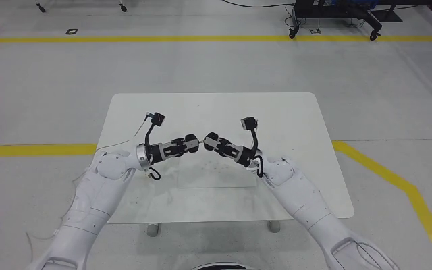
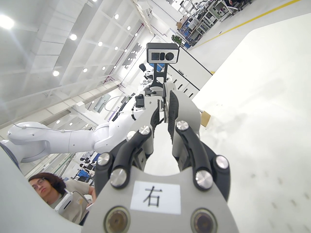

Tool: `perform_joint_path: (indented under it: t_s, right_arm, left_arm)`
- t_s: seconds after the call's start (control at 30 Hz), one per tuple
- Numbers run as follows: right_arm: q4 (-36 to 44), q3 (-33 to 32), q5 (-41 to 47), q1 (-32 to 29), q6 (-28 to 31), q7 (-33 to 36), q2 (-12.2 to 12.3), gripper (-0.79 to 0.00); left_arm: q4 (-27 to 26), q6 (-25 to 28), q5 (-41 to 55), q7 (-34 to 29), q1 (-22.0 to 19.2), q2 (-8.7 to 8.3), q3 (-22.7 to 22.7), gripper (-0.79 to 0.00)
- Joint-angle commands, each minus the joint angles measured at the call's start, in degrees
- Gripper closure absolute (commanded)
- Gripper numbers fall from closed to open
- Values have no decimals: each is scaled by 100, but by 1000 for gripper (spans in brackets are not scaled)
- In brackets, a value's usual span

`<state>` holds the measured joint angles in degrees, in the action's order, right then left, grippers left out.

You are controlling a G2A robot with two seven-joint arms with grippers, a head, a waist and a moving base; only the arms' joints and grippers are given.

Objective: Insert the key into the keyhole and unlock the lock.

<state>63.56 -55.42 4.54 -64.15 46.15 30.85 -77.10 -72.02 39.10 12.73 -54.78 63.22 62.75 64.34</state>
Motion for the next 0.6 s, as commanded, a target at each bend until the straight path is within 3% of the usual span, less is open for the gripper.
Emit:
perform_joint_path:
  t_s: [0.0, 0.27, 0.3, 0.33, 0.37, 0.4, 0.57]
  right_arm:
    - [-19, 12, 14, 12, -17, 22, -2, 0]
    - [-58, 50, 17, 15, -52, 119, 2, 0]
    - [-57, 55, 20, 12, -58, 139, 4, 0]
    - [-53, 59, 22, 10, -66, 158, 6, 0]
    - [-48, 60, 38, 5, -76, 169, 7, 0]
    - [-41, 59, 46, 2, -80, 177, 9, 0]
    - [-7, 21, 65, -37, -60, 184, 28, 0]
  left_arm:
    - [-2, 7, -10, -6, -1, -1, -17, 0]
    - [4, 28, -130, 83, -22, -3, -59, 0]
    - [5, 27, -151, 103, -18, -4, -64, -129]
    - [3, 20, -155, 127, -18, -3, -68, -360]
    - [7, 7, -155, 149, -19, -3, -69, -656]
    - [10, -9, -158, 163, -21, -3, -74, -785]
    - [31, -60, -164, 217, -46, -7, -71, -785]
